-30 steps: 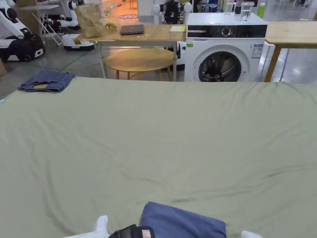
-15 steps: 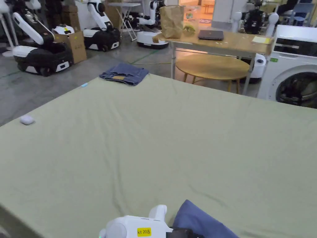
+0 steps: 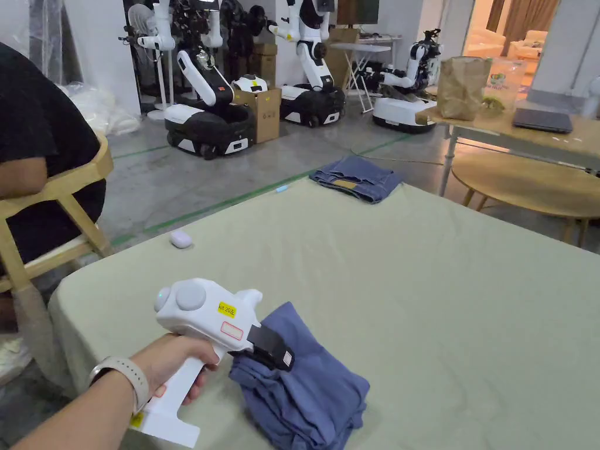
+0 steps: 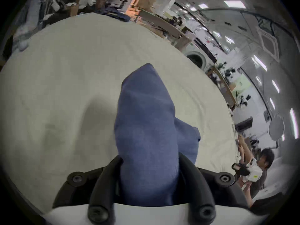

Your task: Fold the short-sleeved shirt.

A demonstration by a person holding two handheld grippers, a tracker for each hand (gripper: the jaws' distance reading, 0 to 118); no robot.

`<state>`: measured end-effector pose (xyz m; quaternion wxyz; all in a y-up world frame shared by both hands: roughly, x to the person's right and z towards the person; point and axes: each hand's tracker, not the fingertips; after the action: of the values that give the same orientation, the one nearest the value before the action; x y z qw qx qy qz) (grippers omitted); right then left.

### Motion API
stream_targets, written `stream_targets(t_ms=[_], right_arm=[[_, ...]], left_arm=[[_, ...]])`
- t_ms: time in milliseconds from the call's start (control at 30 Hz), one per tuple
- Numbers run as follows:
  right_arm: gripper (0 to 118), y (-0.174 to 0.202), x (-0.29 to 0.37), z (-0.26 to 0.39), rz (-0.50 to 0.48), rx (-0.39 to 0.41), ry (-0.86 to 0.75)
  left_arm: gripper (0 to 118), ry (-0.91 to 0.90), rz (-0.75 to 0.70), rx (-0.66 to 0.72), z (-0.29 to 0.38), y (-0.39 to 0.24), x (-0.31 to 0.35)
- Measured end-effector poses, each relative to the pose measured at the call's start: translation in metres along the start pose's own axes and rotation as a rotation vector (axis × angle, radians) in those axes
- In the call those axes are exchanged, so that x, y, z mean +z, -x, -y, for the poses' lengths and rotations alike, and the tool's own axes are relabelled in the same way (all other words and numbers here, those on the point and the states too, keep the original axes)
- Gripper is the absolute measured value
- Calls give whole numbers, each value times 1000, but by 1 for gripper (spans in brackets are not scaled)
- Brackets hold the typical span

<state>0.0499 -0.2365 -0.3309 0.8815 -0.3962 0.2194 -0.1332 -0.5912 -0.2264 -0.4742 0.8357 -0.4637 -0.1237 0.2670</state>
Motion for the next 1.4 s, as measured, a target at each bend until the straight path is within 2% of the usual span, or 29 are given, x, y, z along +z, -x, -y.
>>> stream_targets(t_ms=[33, 67, 167, 300, 333, 367, 433, 467, 533, 567, 667, 800, 900, 1067, 1200, 1400], right_arm=[[0, 2, -1, -1, 0, 9, 3], [0, 1, -1, -2, 0, 14, 6], [0, 2, 0, -6, 12, 22, 4], [0, 1, 8, -11, 11, 18, -21], [0, 2, 11, -12, 11, 17, -31], [0, 3, 14, -13, 10, 15, -39], [0, 5, 18, -14, -1, 14, -52], [0, 6, 22, -14, -1, 18, -60], [0, 9, 28, -14, 1, 34, -70], [0, 10, 31, -15, 7, 45, -76], [0, 12, 42, -25, 46, 93, -111], [0, 16, 62, -61, 224, 139, -233], [0, 16, 90, -93, 405, 184, -365], [0, 16, 160, -131, 543, 224, -611], [0, 21, 208, -146, 574, 265, -734], [0, 29, 240, -152, 559, 223, -760]], left_arm=[[91, -5, -10, -14, 2, 3, 3], [112, -27, -15, -31, 4, 3, 9], [112, -138, -16, -78, 9, 10, 40], [112, -234, -122, -7, 16, 29, 83], [111, -222, -173, 41, 19, 35, 89], [89, -220, -206, 96, 22, 39, 96], [0, -262, -282, 74, 32, 35, 102], [0, -303, -360, 53, 37, 27, 106], [0, -331, -258, 102, 41, 17, 108], [0, -352, -253, 92, 44, 2, 107], [0, -397, -310, -47, 47, -63, 99], [0, -534, -354, -250, 66, -179, 76], [0, -625, -268, -324, 86, -261, 62], [0, -773, -266, -530, 120, -383, 53], [0, -830, -204, -543, 138, -441, 64], [0, -811, -186, -622, 147, -490, 65]])
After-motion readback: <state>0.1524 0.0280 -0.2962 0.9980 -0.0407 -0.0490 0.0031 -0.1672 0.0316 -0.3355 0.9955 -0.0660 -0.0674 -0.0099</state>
